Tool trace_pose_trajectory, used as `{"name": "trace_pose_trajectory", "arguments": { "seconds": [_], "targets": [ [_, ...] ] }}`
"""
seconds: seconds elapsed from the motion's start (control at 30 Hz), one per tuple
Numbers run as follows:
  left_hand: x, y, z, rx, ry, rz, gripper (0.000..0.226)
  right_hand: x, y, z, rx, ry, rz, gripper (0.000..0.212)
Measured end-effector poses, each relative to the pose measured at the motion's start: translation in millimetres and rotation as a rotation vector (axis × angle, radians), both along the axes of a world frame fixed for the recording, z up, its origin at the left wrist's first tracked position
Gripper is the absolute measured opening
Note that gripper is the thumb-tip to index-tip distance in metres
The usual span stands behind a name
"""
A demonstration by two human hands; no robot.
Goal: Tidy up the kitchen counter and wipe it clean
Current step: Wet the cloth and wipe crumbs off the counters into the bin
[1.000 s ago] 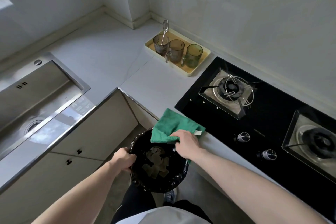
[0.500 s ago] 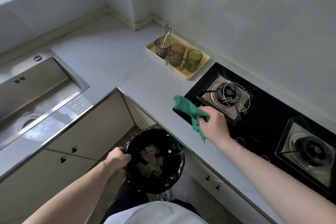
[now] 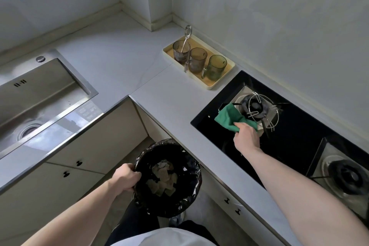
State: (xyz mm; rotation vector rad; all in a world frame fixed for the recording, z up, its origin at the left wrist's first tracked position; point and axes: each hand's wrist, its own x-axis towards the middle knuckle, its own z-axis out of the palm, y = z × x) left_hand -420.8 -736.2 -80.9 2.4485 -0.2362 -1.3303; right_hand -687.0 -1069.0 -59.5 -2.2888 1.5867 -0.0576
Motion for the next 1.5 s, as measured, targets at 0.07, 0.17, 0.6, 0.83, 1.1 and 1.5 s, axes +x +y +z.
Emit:
{"name": "trace_pose_trajectory", "arguments": {
  "seconds": [0.07,0.17,0.6,0.83,1.1,1.5],
  "targets": [
    [1.9,-1.0,-0.5,-0.001,0.005,0.006,0.017,9.0,1.2,-6.3,0.003,0.023,-0.028,0.048],
    [5.6,-0.8,-2.7,-0.004,0.004,0.032,0.015,16.9,3.7,-8.7,-0.022,0.053,-0.044,0.05],
    [22.8,-0.4,-10.2,0.026,0.008,0.053,0.013,68.0,-1.2,-12.7,0.012,0.035,0.047,0.054],
    [23.9,-1.7,-13.8,0.039,0.0,0.065,0.012,72.6,-4.0,-14.2,0.015,0.089,0.139,0.053],
    [21.6,-3.4,-10.0,0.039,0.005,0.07,0.014,106.1,19.8,-16.8,0.062,0.071,0.341,0.057],
    [21.0,1.6,-8.0,0.046,-0.016,0.057,0.008,106.0,164.5,-28.7,0.377,-0.079,0.661,0.054]
  ]
}}
